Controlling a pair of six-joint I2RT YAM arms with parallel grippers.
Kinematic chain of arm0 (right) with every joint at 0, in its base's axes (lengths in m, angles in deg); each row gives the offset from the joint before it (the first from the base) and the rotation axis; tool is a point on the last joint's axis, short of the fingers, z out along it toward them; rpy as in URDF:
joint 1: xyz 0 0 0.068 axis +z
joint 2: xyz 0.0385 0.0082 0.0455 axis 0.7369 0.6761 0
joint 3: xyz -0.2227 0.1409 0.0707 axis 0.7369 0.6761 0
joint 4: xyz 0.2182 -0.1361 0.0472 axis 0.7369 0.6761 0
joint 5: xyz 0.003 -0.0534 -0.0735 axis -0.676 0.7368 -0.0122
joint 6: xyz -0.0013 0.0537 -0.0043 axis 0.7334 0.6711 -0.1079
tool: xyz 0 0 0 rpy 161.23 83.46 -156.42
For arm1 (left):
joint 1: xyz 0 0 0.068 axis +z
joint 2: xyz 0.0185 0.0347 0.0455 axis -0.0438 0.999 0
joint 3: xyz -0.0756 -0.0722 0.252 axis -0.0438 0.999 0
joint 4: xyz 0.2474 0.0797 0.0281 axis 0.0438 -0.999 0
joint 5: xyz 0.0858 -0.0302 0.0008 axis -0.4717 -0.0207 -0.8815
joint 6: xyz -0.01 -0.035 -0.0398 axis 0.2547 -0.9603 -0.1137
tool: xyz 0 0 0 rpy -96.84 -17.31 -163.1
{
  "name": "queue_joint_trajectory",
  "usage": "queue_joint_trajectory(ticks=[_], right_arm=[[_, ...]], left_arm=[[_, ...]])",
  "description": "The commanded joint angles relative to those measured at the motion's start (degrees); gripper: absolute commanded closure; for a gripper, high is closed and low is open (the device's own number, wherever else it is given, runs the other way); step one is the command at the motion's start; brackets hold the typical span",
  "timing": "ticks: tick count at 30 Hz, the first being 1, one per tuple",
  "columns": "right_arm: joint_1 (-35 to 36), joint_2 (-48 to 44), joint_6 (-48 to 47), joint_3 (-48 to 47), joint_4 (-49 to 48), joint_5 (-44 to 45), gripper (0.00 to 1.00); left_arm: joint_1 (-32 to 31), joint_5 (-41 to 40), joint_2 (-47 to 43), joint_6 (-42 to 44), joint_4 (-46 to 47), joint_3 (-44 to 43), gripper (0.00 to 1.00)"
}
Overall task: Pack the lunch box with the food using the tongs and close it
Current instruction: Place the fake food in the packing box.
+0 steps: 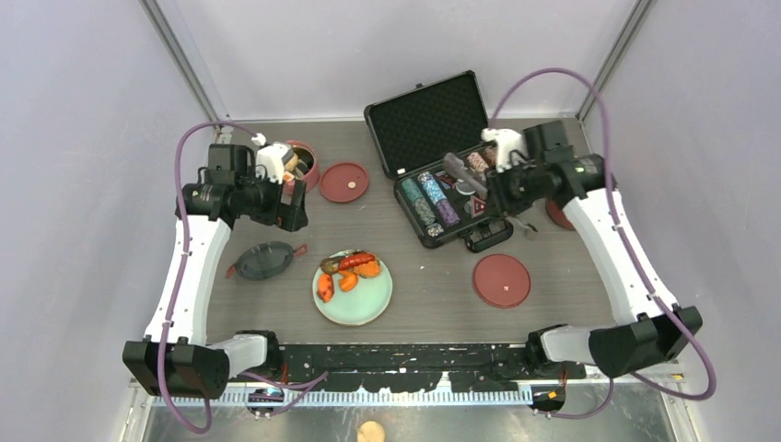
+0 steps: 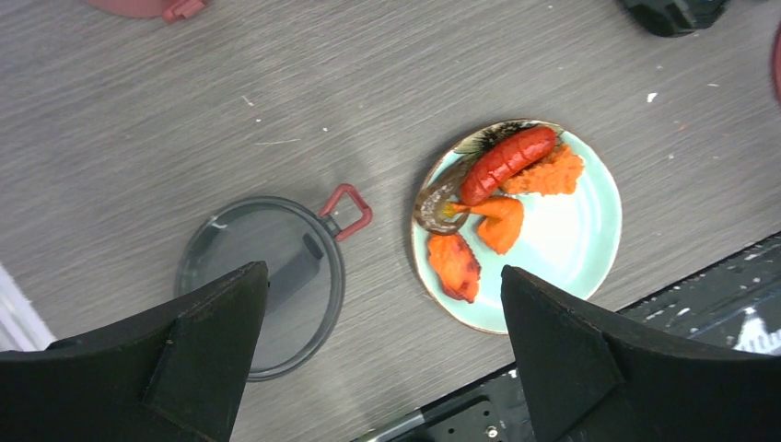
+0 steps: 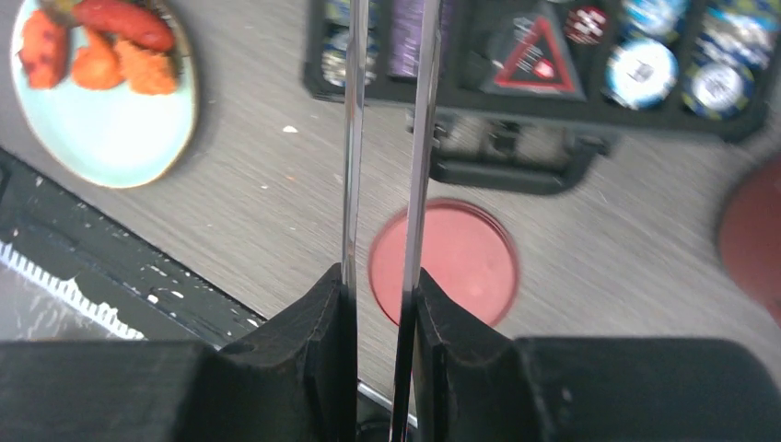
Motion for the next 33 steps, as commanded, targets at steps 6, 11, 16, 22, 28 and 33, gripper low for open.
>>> queue_joint_trajectory(ticks=[6,11,16,22,28,33], right_arm=[[-29.8,-2.4,-14.0,-3.9,12.8,-6.0,0.81],[-42.9,2.5,-21.0,-6.9,16.4,-7.7,0.81],[-51.1,7.5,-24.9,-9.9,17.0,-7.2,0.81],[-53.6,12.4,-25.9,-11.2,15.5,-5.2,0.81],[-53.6,16.6,-24.5,-11.0,12.3,-4.2,0.8],[-53.6,19.7,-24.5,-11.1,9.9,-2.3,0.79]], left_arm=[[-2.5,-19.4,2.4,1.2,-0.3,-5.7,0.0],[-2.5,-21.5,0.5,3.0,1.2,-5.6,0.0],[-2.6,-17.5,-0.2,4.2,1.0,-7.3,0.0],[-4.4,-20.0,-1.5,3.6,3.6,-5.5,0.0],[-5.6,-18.8,-1.9,4.1,1.3,-4.9,0.0],[-5.6,-14.6,-3.2,3.9,0.0,-4.8,0.0]])
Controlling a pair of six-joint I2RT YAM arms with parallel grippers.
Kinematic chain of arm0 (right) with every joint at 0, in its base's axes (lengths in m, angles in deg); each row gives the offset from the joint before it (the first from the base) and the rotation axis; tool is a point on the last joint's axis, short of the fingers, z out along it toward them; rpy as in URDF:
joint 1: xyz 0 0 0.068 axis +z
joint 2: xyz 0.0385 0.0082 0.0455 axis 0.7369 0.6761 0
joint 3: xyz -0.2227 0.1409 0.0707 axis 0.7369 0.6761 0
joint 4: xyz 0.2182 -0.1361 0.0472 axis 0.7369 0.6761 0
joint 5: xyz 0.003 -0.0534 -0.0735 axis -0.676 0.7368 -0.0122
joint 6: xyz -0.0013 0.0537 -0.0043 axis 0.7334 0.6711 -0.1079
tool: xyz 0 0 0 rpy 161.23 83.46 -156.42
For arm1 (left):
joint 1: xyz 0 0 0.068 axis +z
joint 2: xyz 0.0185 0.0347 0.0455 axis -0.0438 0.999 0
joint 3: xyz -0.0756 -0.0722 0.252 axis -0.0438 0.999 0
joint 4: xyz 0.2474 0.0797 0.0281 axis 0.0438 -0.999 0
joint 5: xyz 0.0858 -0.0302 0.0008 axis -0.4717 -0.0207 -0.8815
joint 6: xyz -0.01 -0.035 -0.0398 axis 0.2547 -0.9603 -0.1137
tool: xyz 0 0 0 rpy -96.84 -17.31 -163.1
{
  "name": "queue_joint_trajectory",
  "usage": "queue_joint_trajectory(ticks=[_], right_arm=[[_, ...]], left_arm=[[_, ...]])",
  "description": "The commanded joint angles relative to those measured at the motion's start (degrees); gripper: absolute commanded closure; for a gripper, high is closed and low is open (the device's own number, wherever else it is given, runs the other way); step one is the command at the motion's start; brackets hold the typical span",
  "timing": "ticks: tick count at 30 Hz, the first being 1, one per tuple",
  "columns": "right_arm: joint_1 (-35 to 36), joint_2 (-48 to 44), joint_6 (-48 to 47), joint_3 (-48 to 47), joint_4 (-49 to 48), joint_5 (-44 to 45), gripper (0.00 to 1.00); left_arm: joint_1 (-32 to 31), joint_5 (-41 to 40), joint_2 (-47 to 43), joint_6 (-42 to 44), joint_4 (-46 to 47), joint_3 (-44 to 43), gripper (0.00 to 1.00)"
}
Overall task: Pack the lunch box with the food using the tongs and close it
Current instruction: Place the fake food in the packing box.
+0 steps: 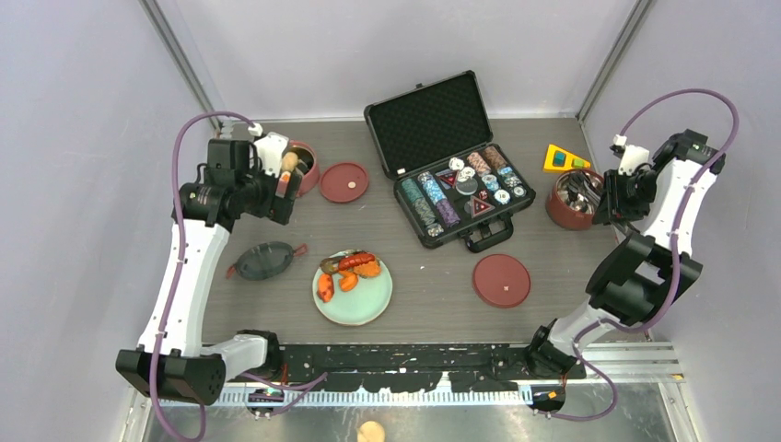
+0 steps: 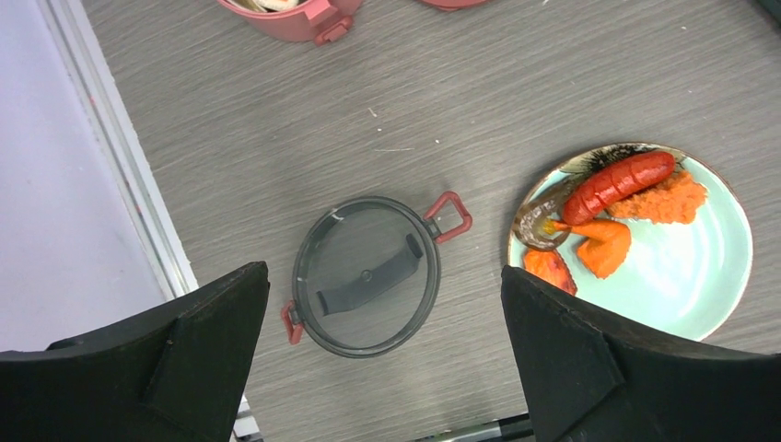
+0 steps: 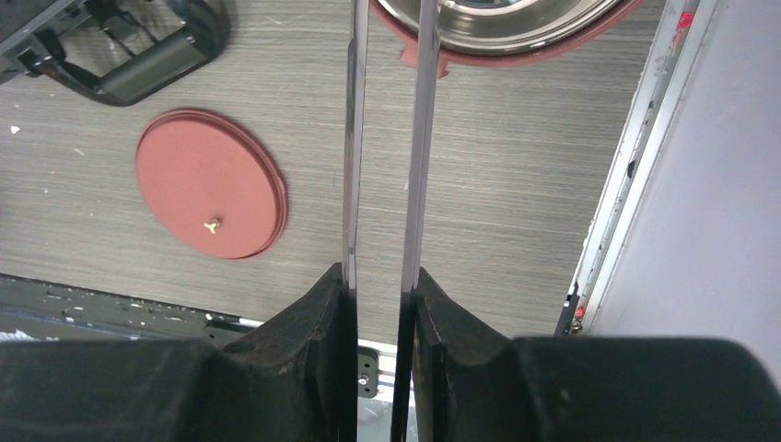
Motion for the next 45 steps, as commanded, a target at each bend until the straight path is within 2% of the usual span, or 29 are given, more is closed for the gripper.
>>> queue_joint_trajectory(ticks=[1,4,11,19,24,29,34,41,45], right_arm=[[0.0,1.6,-0.4,-2.2,-3.9,1.5,0.78],[0.0,3.3,-0.4,-2.0,-5.0,2.3,0.76],[0.0,3.5,-0.1,-3.1,-4.4,1.1,0.59],[0.4,1.4,-0.6,-7.1,0.8,-1.9,0.57],[3.3,-0.9,-1.1,-9.8,6.0,-5.8,0.55],[12.1,-6.1,2.5,-9.6,6.5,-5.9,0.52],[25.8,-10.3,6.2,-8.3,6.4,-6.6,0.52],[45.9,-11.5,10.5,-6.5,3.6,-7.8,0.53],[52.2,-9.9,9.7,-4.4,1.6,-8.0,0.53]], left_arm=[[-0.3,3.8,-2.5,0.2,-0.9,-0.3,0.0],[-0.3,3.9,-2.5,-0.6,-1.2,-0.6,0.0],[-0.4,4.5,-2.9,-1.0,-1.4,0.1,0.0],[-0.4,4.6,-2.6,-0.8,-1.9,0.3,0.0],[-0.4,4.4,-2.5,-0.5,-2.2,0.3,0.0],[-0.4,4.2,-2.6,-0.5,-2.6,0.4,0.0],[-0.4,4.5,-3.0,-0.5,-3.1,0.4,0.0],[-0.4,6.4,-3.4,-0.2,-4.4,0.3,0.0],[-0.4,7.4,-3.9,0.2,-4.5,0.8,0.0]])
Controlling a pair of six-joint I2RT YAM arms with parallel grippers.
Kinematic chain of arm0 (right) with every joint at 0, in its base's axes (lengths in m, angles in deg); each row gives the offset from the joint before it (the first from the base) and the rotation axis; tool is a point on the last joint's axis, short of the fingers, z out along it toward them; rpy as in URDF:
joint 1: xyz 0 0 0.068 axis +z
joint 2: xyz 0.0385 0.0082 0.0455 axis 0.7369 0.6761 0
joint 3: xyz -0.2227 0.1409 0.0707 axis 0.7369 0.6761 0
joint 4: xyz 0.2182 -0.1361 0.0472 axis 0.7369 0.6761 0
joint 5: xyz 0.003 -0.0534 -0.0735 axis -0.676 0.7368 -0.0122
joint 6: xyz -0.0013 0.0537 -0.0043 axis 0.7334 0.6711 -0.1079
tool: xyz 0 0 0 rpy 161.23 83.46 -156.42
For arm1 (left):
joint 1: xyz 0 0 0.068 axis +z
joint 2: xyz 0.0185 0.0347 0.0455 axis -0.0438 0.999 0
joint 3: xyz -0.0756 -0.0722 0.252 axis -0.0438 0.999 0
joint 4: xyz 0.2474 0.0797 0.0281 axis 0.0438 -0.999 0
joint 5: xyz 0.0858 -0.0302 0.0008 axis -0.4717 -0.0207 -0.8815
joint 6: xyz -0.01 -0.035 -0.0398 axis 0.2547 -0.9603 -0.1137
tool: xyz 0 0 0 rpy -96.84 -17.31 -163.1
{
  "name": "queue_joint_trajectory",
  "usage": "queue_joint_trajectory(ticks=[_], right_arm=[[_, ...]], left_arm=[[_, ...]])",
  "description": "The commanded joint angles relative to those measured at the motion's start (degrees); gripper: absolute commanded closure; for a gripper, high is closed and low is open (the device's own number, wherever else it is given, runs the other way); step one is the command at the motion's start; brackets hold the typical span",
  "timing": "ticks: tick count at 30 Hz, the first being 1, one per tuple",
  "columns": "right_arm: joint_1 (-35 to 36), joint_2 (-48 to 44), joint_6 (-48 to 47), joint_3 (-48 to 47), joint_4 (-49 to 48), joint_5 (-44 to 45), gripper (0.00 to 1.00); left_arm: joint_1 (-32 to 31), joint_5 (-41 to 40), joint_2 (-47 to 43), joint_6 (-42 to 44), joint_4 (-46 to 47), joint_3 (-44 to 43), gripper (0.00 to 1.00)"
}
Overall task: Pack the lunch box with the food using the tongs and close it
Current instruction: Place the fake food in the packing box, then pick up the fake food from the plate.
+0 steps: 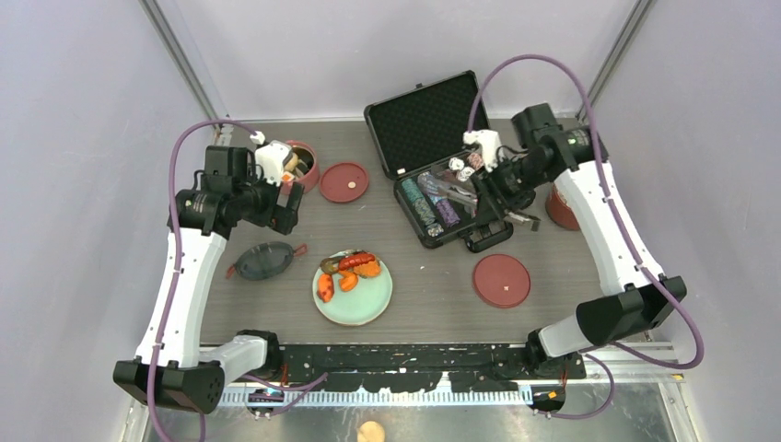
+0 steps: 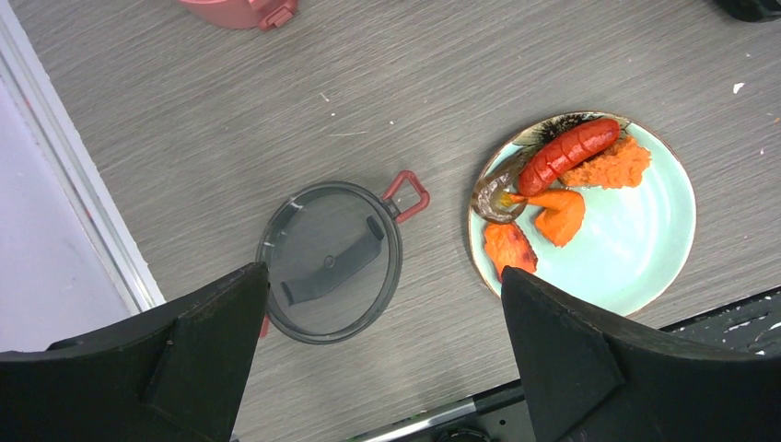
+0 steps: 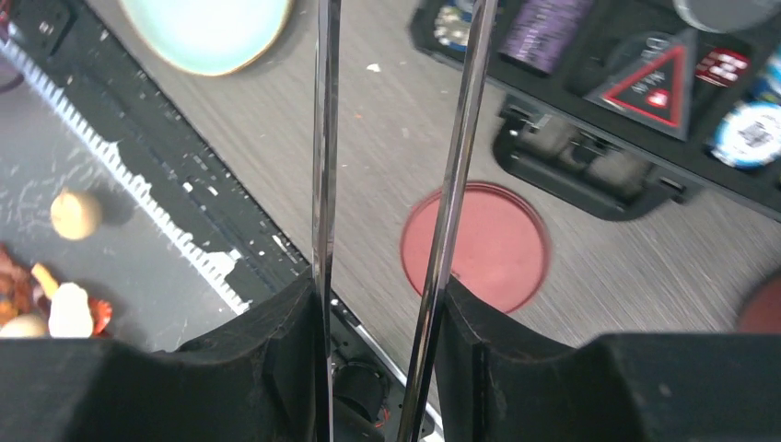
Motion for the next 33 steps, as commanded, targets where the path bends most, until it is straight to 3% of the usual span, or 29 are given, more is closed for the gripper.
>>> queue_joint_trajectory(ticks=[1,6,13,33], right_arm=[[5.7,0.8,0.3,1.4,-2.7,-0.3,0.53],[16.5,2.7,-0.6,5.0,-7.8,8.2,0.53],[25.4,4.4,0.9,13.3,-14.9,14.2,0.52],[36.3,7.5,1.6,21.3,-21.0,16.5,0.47]], left_arm=[[-0.3,2.4,-1.7,0.4,-0.8,0.5,0.0],[-0.3,2.5,-1.1,0.4,-1.0,0.4,0.0],[-0.3,2.3,-0.8,0.4,-1.1,0.4,0.0],[-0.3,2.2,-0.7,0.5,-1.2,0.6,0.0]])
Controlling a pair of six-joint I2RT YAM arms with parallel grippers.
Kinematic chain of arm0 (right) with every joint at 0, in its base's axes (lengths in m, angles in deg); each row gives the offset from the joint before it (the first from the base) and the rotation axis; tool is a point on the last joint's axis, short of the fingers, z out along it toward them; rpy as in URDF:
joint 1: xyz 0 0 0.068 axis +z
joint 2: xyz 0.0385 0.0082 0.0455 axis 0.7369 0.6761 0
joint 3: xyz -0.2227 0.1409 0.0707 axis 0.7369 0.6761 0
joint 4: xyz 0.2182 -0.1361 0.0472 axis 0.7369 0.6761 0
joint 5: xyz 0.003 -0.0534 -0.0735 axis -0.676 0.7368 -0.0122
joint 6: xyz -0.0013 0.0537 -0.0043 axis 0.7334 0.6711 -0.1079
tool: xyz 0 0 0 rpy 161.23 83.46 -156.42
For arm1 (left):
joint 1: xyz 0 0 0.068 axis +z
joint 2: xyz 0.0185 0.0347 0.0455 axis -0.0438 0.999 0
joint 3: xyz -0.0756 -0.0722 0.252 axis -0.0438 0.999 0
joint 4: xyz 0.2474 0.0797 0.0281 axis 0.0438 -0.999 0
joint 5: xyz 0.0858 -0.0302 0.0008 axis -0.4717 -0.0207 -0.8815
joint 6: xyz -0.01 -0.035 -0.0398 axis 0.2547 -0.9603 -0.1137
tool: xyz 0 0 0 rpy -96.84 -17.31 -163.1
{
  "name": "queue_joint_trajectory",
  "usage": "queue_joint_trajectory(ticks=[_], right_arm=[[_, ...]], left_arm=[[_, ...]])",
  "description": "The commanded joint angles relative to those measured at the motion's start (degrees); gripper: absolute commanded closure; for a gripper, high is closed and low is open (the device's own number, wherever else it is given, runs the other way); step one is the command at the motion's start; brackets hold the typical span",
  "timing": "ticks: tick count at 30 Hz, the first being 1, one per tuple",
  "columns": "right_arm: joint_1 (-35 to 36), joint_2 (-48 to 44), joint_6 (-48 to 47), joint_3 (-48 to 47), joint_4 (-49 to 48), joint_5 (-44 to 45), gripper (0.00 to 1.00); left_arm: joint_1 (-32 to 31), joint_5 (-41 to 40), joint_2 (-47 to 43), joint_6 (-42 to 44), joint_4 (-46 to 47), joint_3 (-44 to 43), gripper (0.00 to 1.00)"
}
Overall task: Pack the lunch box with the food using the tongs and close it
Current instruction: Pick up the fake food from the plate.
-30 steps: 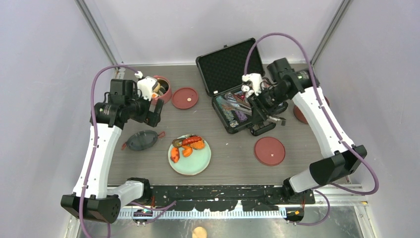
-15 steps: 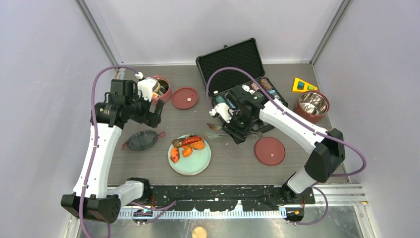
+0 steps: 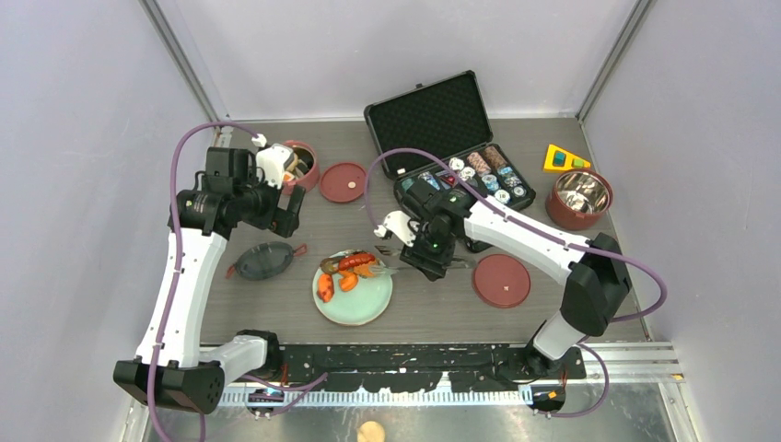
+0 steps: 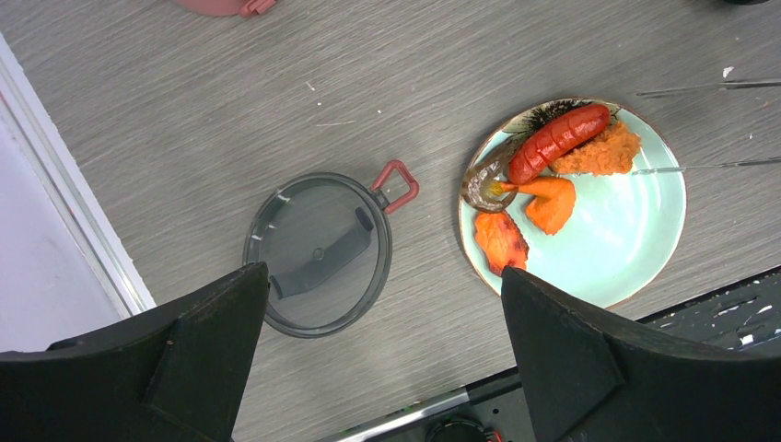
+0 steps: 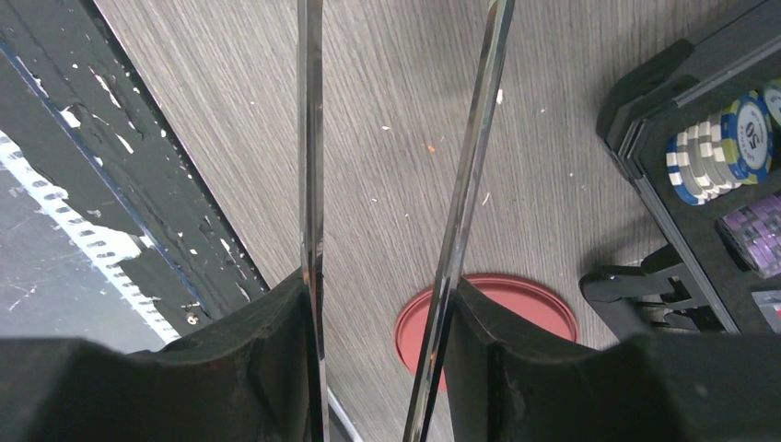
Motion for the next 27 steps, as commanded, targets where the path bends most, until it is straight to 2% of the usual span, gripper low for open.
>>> queue_joint_trajectory(ticks=[1,17,27], right_arm=[[1.7,-0.3,0.8,0.4,-2.0,0.0,0.47],[5.7,-2.7,2.0,4.3,-1.8,0.0,0.51],[7.2,-1.4,3.0,3.8,-4.0,5.3,0.47]], left_arm=[[-0.3,0.8,-0.3,0.3,0.0,0.1,0.0],[-0.3,1.0,-0.1,0.1,0.4,0.1,0.0],[-0.3,1.4,0.3,0.0,0.2,-0.2,0.0]])
